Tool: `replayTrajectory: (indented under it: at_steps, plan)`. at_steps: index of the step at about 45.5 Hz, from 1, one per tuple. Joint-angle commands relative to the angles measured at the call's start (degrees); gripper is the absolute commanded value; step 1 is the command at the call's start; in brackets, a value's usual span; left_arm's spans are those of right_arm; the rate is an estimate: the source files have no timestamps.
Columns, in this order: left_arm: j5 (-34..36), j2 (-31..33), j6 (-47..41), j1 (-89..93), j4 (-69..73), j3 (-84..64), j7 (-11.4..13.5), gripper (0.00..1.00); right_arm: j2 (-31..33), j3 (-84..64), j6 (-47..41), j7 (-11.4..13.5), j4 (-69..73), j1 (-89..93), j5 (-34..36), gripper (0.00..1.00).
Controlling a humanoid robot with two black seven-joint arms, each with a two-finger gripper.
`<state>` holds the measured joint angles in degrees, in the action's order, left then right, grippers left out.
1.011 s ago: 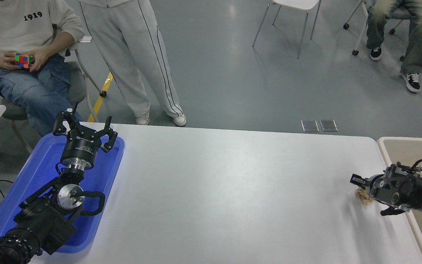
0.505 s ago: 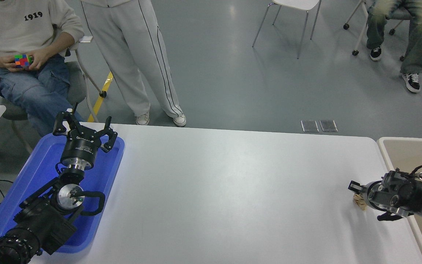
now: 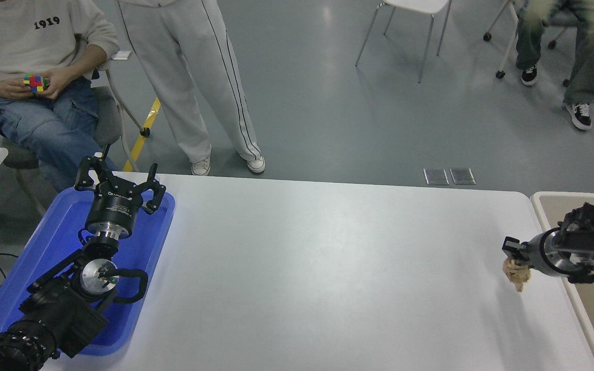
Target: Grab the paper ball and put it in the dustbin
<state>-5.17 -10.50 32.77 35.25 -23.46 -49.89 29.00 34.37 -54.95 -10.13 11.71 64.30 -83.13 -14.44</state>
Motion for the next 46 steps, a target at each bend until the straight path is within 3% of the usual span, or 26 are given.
replayTrajectory:
  at_steps: [1, 26, 46]
  plan:
    - [0.0, 0.0, -0.1, 0.0, 0.0, 0.1, 0.0, 1.0, 2.3, -8.8, -15.1, -0.1, 8.4, -16.3, -0.9, 0.0]
    - [0.0, 0.0, -0.1, 0.0, 0.1, 0.0, 0.0, 1.0, 3.9, -16.7, -34.6, -0.1, 18.8, -47.6, -4.2, 0.0]
    - [0.0, 0.0, -0.1, 0.0, 0.1, 0.1, 0.0, 1.0, 5.4, -19.0, -34.9, 0.1, 19.6, -52.8, -4.3, 0.0]
